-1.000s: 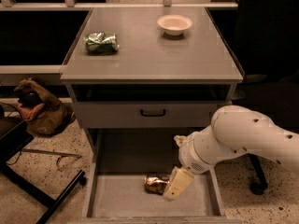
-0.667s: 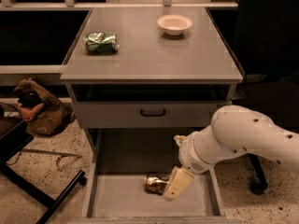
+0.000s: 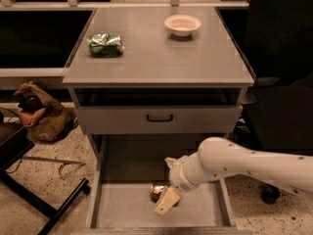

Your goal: Pick orange can from middle drawer and place on counter

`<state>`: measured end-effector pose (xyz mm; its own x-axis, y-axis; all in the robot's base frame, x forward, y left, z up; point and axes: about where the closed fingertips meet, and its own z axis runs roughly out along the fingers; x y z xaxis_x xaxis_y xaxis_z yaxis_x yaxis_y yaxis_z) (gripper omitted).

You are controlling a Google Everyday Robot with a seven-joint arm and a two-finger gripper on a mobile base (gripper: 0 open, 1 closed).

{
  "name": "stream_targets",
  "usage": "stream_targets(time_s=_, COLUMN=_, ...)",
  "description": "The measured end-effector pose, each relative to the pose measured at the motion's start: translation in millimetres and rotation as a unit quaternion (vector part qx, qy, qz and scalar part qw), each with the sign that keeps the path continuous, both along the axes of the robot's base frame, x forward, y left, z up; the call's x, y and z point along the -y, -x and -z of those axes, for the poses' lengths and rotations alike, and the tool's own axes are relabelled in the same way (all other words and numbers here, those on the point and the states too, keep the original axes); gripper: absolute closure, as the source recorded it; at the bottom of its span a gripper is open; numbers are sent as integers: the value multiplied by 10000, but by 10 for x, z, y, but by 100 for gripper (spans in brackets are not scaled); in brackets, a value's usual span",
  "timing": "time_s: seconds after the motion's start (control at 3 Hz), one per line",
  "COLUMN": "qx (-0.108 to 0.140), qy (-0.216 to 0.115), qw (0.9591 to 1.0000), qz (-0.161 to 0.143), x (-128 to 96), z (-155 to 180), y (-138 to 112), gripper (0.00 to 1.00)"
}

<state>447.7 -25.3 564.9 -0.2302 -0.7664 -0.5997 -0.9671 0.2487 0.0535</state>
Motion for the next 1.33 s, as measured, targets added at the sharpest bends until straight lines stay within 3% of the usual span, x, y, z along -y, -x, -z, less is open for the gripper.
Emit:
stream_targets(time_s=0.33, qx=-113, qy=-252, qw=9996, qz=91, x=-372, z=758, y=-85, gripper=0)
stream_targets(time_s=0.67, qx=-5, qy=-385, qw=9988, qz=318, x=-435, z=913, y=-189, gripper=0)
stream_targets(time_s=1.33, qx=108, qy=-544, qw=9975, qz=443, x=-457, z=1084, y=-331, gripper=0)
